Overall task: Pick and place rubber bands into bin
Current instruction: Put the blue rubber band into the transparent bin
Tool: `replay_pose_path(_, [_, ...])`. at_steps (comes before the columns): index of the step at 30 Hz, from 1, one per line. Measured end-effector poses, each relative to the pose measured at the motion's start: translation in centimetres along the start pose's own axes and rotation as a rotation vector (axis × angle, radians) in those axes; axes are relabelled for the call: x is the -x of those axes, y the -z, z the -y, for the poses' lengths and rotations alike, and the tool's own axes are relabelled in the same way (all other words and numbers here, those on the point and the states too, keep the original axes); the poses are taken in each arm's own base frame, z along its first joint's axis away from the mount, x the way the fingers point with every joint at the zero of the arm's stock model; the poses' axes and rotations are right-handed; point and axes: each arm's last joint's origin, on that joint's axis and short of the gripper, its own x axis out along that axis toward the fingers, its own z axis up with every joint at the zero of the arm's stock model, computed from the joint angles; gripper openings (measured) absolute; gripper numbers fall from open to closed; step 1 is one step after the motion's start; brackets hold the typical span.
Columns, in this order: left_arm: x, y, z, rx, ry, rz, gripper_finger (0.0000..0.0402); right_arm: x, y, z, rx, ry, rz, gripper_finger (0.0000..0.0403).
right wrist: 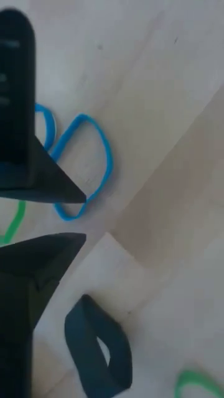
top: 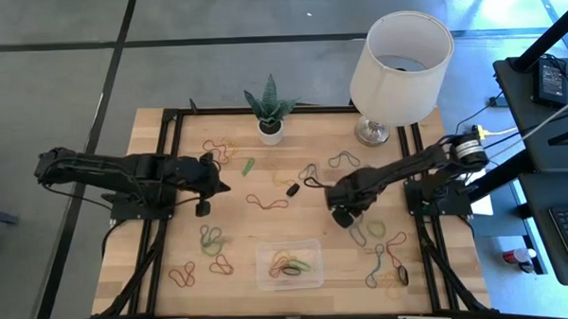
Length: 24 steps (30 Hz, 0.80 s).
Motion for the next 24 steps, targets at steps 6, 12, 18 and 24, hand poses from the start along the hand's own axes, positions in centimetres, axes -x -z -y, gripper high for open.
replay_pose_path(6, [0.0, 0.0, 0.0, 0.005, 0.006, -0.001, 0.0002, -1.4, 0.1, 0.1, 0.021, -0.029, 0.013, 0.0104])
replay_pose_path(12, [0.0, 0.0, 0.0, 0.061, 0.006, -0.001, 0.0002, -2.2, 0.5, 0.1, 0.097, -0.043, 0.025, 0.0094])
replay_pose_path(18, [0.0, 0.0, 0.0, 0.137, 0.006, -0.001, 0.0002, -3.0, 1.4, 0.2, 0.175, -0.036, 0.040, 0.0077])
replay_pose_path(24, [0.0, 0.0, 0.0, 0.198, -0.003, 0.000, 0.0002, -3.2, 2.0, -0.2, 0.259, -0.029, 0.065, 0.0011])
